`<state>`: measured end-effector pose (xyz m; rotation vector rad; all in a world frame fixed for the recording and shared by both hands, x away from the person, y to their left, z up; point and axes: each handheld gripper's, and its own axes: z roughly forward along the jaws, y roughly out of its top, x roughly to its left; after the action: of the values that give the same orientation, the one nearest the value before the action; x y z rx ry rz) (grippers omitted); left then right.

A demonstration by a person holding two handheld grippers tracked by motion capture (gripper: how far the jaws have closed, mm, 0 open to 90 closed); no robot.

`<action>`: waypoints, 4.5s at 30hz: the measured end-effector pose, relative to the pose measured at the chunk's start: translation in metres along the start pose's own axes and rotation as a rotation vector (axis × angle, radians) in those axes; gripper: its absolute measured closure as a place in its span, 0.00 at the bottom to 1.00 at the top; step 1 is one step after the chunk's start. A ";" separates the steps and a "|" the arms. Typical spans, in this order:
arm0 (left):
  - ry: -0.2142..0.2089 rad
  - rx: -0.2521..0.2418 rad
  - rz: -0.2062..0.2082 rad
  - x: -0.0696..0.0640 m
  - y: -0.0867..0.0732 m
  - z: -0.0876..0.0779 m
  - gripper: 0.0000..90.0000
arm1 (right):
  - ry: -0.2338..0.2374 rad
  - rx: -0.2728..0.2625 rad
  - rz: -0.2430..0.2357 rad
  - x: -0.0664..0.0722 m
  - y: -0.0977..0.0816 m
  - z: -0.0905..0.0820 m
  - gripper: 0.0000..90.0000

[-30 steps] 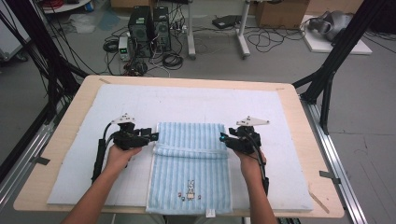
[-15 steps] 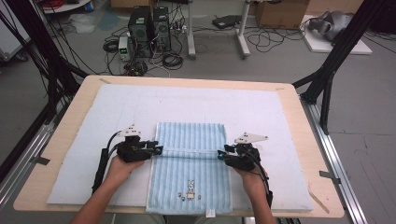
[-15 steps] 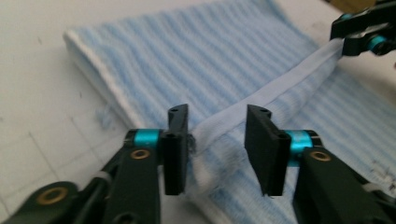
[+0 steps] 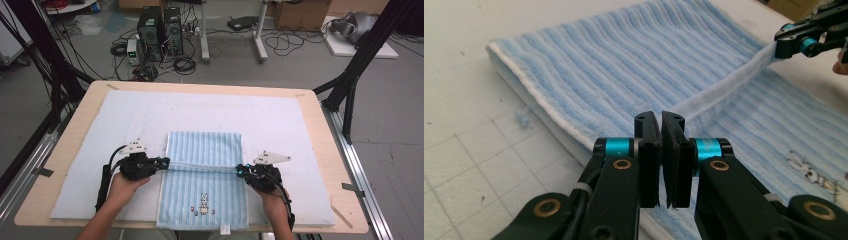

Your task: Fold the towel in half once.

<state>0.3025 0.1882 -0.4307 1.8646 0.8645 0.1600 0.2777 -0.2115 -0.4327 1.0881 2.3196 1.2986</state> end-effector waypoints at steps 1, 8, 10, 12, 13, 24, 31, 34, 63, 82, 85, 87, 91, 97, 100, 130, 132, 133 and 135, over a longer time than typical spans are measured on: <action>-0.004 -0.005 0.003 -0.001 0.000 -0.003 0.95 | -0.003 -0.011 -0.014 0.002 0.000 -0.003 0.93; -0.044 -0.026 0.013 -0.015 -0.014 -0.018 0.95 | 0.006 -0.032 -0.046 0.017 -0.007 -0.020 0.93; -0.055 -0.031 0.019 -0.020 -0.018 -0.022 0.95 | 0.012 -0.035 -0.051 0.021 -0.010 -0.025 0.93; -0.067 -0.033 0.027 -0.025 -0.021 -0.026 0.95 | 0.012 -0.043 -0.061 0.026 -0.014 -0.029 0.93; -0.071 -0.032 0.030 -0.028 -0.023 -0.028 0.95 | 0.012 -0.040 -0.060 0.028 -0.016 -0.032 0.93; -0.109 -0.010 0.050 -0.046 -0.042 -0.042 0.95 | 0.022 -0.035 -0.089 0.047 -0.039 -0.045 0.93; -0.116 -0.021 0.017 -0.047 -0.055 -0.044 0.87 | 0.015 -0.045 -0.060 0.054 -0.054 -0.048 0.83; -0.069 -0.051 -0.021 -0.040 -0.050 -0.043 0.55 | -0.008 -0.075 -0.015 0.048 -0.052 -0.051 0.68; 0.085 -0.171 -0.063 0.023 0.025 -0.003 0.21 | -0.205 -0.064 0.136 -0.023 0.015 -0.013 0.31; 0.233 0.067 -0.097 0.048 0.027 0.046 0.29 | -0.225 0.064 0.151 -0.040 0.026 0.030 0.35; 0.235 0.100 -0.091 0.046 0.024 0.051 0.34 | -0.222 0.083 0.149 -0.040 0.026 0.033 0.38; 0.256 0.116 -0.078 0.044 0.022 0.054 0.37 | -0.226 0.099 0.139 -0.040 0.026 0.036 0.41; 0.297 0.121 -0.044 0.041 0.021 0.054 0.49 | -0.225 0.125 0.122 -0.041 0.026 0.043 0.52; 0.306 0.101 -0.012 0.039 0.017 0.052 0.71 | -0.193 0.146 0.106 -0.042 0.025 0.046 0.66; 0.268 0.097 -0.024 0.037 0.017 0.054 0.93 | -0.188 0.154 0.094 -0.040 0.026 0.048 0.75; 0.295 -0.110 -0.005 0.075 0.059 0.059 0.97 | -0.265 0.070 0.045 -0.060 0.060 0.077 0.96; 0.299 -0.098 0.001 0.076 0.058 0.060 0.97 | -0.268 0.064 0.050 -0.060 0.062 0.080 0.96; 0.300 -0.096 0.014 0.076 0.058 0.061 0.97 | -0.277 0.072 0.042 -0.060 0.063 0.081 0.96; 0.301 -0.101 0.019 0.075 0.058 0.061 0.96 | -0.289 0.083 0.028 -0.061 0.064 0.083 0.96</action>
<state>0.4147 0.1769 -0.4302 1.7800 1.0223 0.4971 0.3960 -0.1838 -0.4344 1.2473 2.1641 0.9859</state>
